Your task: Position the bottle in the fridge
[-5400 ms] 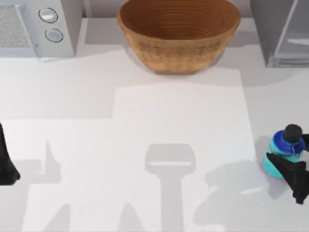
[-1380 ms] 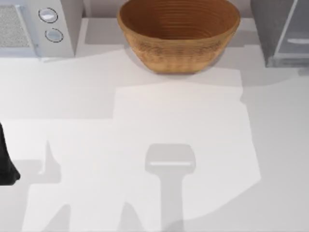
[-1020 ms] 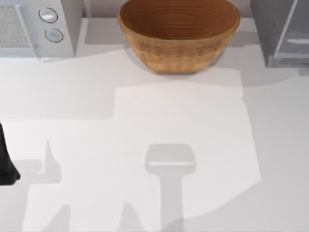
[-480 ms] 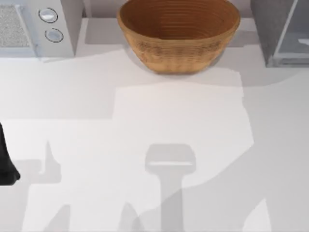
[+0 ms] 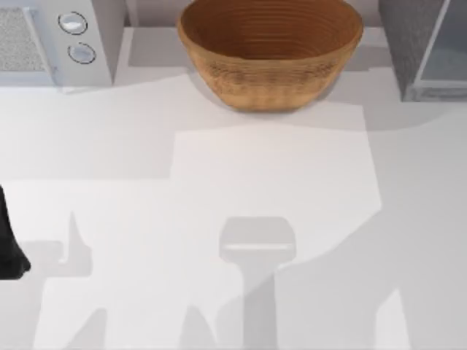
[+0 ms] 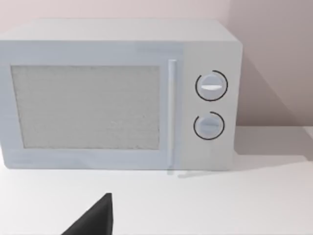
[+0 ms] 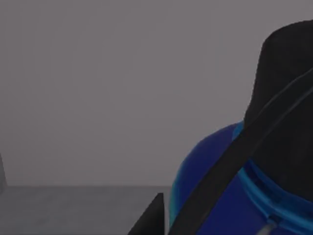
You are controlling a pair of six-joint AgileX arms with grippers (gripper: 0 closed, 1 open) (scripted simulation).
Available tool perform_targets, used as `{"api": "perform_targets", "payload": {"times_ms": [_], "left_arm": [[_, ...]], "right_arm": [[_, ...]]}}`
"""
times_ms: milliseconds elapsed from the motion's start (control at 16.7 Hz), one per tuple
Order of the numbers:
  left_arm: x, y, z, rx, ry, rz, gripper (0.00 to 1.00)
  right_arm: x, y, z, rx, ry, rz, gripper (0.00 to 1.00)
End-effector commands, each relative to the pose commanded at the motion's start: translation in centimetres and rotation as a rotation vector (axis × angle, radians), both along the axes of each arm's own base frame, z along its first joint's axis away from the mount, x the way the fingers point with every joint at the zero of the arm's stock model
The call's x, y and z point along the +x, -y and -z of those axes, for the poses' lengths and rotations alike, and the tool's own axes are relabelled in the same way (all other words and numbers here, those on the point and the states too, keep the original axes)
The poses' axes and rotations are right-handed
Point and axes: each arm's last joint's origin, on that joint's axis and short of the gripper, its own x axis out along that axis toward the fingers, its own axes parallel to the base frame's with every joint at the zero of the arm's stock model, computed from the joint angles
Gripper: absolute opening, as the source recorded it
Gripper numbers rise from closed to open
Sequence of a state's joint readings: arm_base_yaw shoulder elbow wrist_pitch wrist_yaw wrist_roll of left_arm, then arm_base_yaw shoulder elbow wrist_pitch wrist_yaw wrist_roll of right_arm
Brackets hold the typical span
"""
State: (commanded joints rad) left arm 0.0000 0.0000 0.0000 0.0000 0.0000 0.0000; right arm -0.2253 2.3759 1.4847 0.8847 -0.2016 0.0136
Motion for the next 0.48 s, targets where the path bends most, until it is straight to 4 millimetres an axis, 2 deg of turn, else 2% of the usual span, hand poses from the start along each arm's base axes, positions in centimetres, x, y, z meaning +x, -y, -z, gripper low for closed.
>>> {"api": "perform_targets", "payload": {"times_ms": [480], "left_arm": [[0.0,0.0,0.0,0.0,0.0,0.0,1.0]], "right_arm": [[0.0,0.0,0.0,0.0,0.0,0.0,0.61]]}}
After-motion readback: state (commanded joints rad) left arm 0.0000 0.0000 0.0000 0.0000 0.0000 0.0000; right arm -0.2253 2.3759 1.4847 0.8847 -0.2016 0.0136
